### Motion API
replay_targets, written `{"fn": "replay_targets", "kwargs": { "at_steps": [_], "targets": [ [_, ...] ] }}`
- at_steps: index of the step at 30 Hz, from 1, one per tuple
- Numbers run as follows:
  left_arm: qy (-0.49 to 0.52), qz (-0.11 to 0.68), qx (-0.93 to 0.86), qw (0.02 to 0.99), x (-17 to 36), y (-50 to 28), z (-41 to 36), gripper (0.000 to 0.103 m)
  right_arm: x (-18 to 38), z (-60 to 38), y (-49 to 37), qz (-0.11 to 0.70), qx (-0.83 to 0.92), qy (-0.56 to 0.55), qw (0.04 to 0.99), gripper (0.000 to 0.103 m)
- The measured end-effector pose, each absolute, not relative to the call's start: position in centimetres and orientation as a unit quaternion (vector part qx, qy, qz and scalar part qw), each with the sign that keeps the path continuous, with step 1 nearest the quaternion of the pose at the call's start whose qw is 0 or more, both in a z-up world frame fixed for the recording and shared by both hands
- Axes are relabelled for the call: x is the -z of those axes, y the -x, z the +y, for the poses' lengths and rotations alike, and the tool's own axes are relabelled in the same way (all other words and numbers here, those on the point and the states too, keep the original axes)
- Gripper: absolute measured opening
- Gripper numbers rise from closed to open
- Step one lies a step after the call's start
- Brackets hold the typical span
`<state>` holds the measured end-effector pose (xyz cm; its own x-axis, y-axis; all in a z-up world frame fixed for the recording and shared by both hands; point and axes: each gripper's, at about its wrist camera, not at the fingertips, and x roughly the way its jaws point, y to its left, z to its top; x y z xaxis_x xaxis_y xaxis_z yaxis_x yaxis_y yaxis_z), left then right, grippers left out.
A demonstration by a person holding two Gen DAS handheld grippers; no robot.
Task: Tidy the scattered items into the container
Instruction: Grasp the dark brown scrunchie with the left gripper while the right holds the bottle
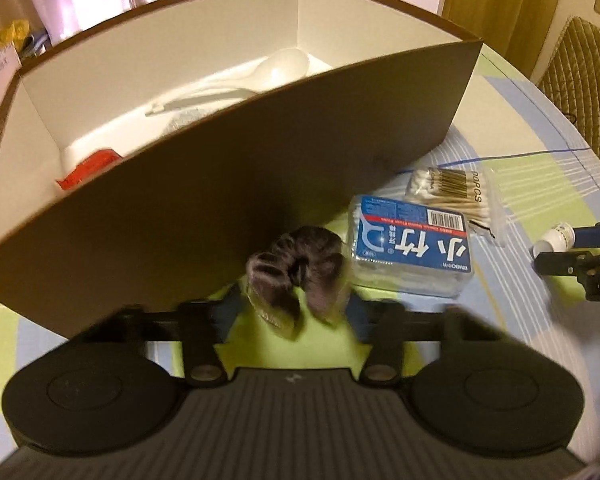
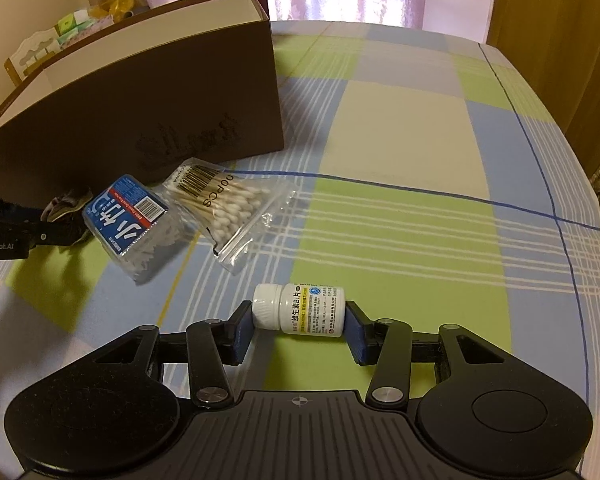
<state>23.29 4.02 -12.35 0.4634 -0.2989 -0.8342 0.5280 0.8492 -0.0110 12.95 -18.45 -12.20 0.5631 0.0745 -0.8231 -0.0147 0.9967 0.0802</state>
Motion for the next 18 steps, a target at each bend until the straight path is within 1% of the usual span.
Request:
{"fn": "replay_targets", "kwargs": {
  "at_steps": [1, 2, 5, 14, 18],
  "targets": [
    [-0.123, 0.462, 0.245, 0.844, 12.4, -23.3, 4.2, 0.026, 12.2, -18.5, -13.0, 0.467, -0.026, -0.031, 0.883, 0.049],
    [-0.122, 0.461, 0.246, 0.844, 12.4, -23.3, 4.3, 0.019, 12.1, -18.5, -13.0, 0.467, -0.026, -0.031, 0.883, 0.049],
    [-0.127, 0.468, 0.246, 0.839, 12.4, -22.7, 4.8, 0.013, 12.1, -18.5, -13.0, 0.467, -0.027, -0.031, 0.883, 0.049],
    [-0.13, 0.489, 0.242, 0.828, 11.5, -19.3, 7.3, 0.012, 12.0, -18.1, -12.8, 0.472, -0.044, -0.025, 0.88, 0.05],
    [-0.123, 0.483, 0.242, 0.833, 10.2, -18.5, 7.6, 0.012, 11.6, -17.7, -12.6, 0.473, -0.063, -0.026, 0.878, 0.049]
  ]
}}
